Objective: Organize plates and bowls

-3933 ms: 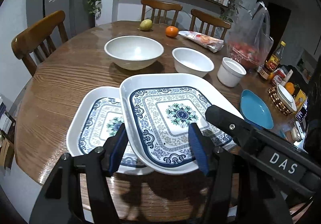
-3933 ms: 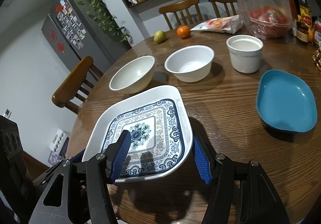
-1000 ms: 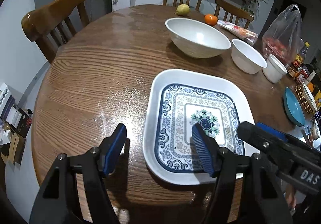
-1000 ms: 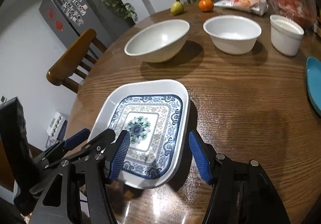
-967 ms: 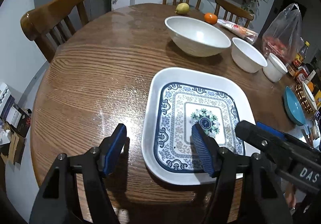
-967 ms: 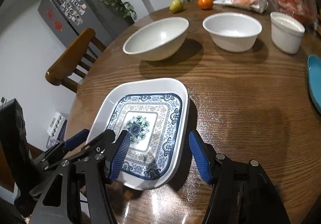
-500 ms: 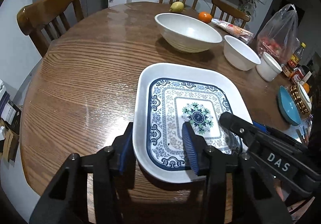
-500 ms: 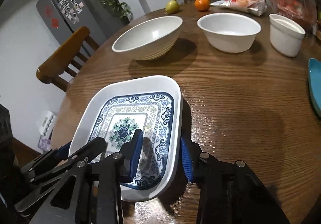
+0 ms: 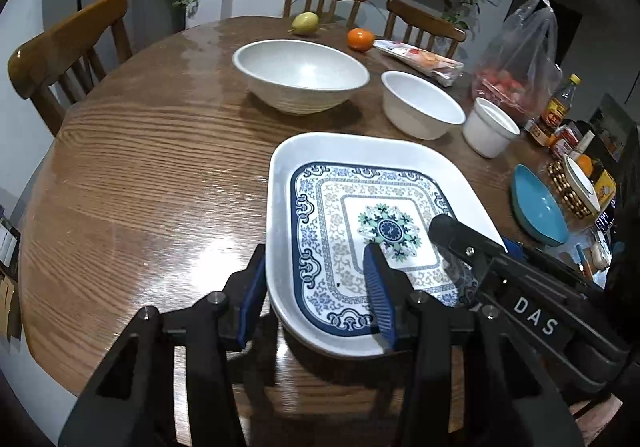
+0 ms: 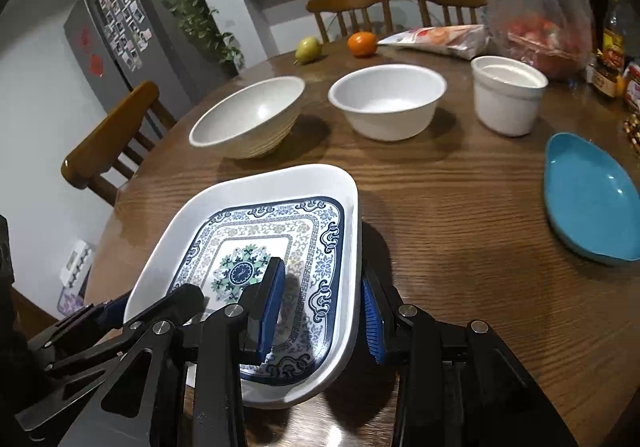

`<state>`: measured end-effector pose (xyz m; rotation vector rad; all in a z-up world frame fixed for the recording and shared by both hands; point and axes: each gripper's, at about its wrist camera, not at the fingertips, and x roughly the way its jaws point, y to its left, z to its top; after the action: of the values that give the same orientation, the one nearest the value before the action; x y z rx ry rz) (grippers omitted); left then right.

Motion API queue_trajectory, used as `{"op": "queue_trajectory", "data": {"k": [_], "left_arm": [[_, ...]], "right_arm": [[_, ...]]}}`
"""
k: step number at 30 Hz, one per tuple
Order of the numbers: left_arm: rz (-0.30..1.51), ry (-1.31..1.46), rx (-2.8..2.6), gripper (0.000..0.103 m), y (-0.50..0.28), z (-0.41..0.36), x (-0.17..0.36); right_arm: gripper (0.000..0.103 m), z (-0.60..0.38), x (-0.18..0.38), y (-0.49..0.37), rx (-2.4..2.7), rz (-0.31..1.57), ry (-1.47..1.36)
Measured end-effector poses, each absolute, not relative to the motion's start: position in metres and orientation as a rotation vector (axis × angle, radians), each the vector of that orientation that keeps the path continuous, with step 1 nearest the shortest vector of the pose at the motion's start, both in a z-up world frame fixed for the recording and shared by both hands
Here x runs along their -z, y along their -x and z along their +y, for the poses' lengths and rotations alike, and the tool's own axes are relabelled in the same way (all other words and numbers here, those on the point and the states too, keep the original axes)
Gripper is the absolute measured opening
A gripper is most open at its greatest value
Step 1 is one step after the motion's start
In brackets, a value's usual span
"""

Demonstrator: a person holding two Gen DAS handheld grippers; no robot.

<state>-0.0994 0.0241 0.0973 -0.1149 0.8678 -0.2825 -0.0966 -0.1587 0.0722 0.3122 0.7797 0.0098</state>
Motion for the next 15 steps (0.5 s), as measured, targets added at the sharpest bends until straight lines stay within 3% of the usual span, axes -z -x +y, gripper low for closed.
{"op": "queue_trajectory", "data": {"k": [15], "left_arm": [[0.916, 0.090, 0.320, 0.047, 0.097, -0.013, -0.090]], "right_arm": [[0.039, -0.193, -0.064, 0.106, 0.043, 0.797, -0.320]]}}
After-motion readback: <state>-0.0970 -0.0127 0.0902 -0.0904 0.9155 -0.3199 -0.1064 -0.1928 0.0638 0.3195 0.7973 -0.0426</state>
